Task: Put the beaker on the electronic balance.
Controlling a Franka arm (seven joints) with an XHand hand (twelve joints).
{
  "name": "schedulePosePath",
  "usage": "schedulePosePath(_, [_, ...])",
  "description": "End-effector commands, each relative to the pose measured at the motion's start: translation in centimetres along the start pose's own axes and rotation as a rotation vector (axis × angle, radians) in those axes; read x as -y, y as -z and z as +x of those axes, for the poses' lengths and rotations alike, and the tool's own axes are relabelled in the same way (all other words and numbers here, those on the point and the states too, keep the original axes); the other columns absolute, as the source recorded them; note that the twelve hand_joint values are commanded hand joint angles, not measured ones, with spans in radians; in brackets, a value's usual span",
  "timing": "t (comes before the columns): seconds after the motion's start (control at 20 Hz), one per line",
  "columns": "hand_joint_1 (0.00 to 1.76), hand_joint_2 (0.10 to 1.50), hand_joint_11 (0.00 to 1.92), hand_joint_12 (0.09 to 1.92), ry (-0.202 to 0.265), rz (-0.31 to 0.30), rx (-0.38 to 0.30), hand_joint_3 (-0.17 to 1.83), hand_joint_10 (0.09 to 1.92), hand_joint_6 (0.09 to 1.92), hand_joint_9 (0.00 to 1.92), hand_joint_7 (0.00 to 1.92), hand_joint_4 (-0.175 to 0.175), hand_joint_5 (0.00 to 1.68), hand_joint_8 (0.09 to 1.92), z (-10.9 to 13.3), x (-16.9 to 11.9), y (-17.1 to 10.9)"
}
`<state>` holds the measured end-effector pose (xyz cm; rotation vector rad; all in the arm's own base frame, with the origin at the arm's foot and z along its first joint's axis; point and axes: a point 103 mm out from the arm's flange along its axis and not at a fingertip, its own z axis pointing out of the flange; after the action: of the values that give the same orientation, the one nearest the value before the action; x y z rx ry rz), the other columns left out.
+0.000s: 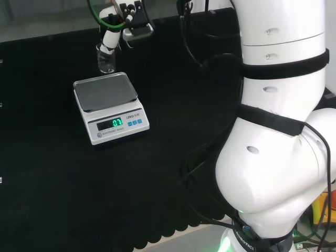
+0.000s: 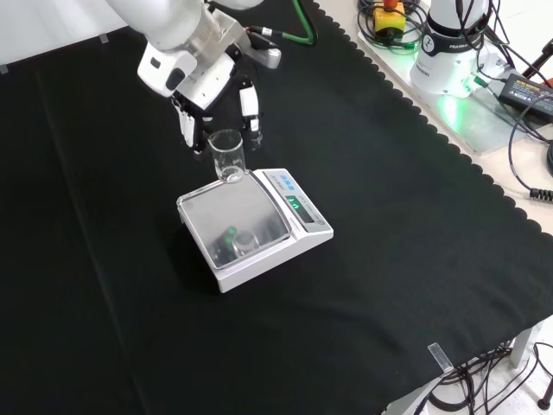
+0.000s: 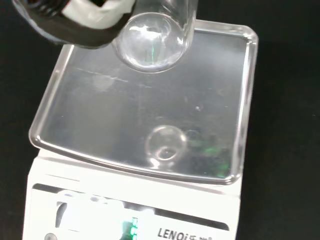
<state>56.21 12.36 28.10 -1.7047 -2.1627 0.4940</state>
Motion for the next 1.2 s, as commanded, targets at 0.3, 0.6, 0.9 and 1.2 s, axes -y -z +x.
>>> schedulePosePath(0.3, [1.11,1.07,1.35,0.73,0.025,0.025,-0.031,0.01,0.31,0.89,1.27,1.08,-0.023,1.06,0.79,-0.4,-1.4,-1.7])
schedulePosePath(0.6, [1.11,1.07,1.36,0.73,0.029,0.018,-0.048,0.01,0.31,0.89,1.27,1.08,-0.025,1.06,0.79,0.6,-4.5,-4.0])
schedulePosePath(0.9, [1.12,1.07,1.36,0.73,0.026,0.011,-0.055,0.01,0.31,0.89,1.27,1.08,-0.028,1.06,0.79,-1.0,-4.5,-4.6])
schedulePosePath(1.2, [1.12,1.07,1.36,0.73,0.022,-0.001,-0.071,0.01,0.31,0.89,1.27,1.08,-0.031,1.06,0.79,-1.8,-5.4,-5.8])
